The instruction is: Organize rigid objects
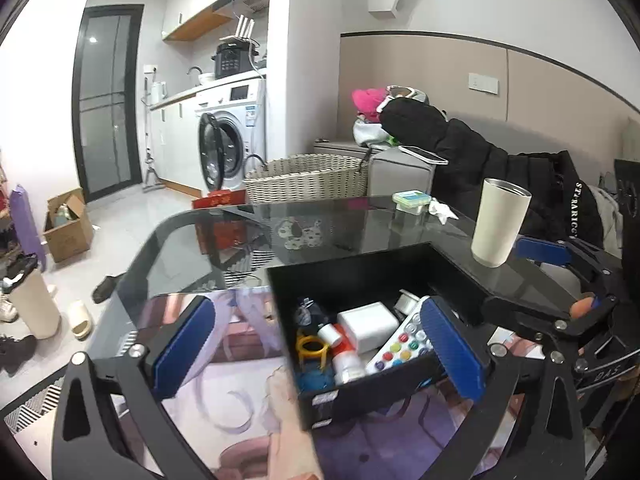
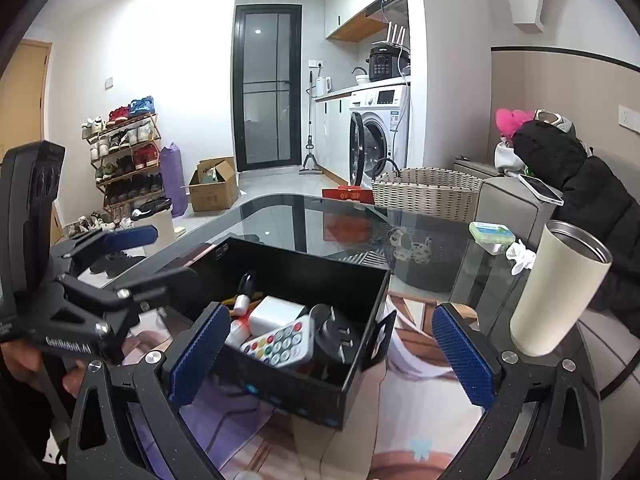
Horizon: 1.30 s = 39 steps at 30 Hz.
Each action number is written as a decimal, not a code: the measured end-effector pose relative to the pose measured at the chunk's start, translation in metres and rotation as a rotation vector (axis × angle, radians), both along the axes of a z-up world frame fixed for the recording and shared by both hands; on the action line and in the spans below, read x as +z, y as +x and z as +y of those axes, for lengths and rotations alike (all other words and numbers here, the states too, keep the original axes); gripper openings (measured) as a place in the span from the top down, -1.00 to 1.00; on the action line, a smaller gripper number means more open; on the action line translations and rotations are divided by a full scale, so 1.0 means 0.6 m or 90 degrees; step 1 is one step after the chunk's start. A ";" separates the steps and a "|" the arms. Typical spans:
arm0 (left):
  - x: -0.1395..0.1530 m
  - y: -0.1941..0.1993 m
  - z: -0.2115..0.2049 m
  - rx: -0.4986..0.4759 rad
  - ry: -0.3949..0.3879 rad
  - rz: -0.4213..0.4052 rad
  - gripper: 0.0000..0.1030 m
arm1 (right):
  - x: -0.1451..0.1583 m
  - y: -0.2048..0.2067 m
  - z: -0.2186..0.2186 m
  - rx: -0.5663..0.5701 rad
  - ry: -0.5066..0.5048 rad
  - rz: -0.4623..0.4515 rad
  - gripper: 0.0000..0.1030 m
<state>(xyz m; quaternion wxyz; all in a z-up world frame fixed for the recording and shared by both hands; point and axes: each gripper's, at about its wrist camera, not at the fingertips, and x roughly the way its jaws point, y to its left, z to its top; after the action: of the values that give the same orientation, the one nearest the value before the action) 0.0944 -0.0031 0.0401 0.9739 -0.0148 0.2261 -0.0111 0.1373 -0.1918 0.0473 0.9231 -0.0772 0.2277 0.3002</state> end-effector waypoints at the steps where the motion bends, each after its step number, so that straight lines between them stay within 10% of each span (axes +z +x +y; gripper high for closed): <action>1: 0.000 -0.005 0.002 0.004 0.002 0.001 -1.00 | -0.001 -0.005 0.000 0.000 -0.002 -0.001 -0.99; 39: -0.027 -0.048 0.015 0.057 0.014 -0.021 -1.00 | -0.018 -0.058 -0.015 -0.008 0.028 -0.047 -0.99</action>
<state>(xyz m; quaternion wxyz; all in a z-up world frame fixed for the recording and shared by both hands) 0.0658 0.0060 0.0237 0.9771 -0.0142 0.2094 0.0348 0.1025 -0.2011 0.0366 0.9341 -0.0663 0.1872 0.2966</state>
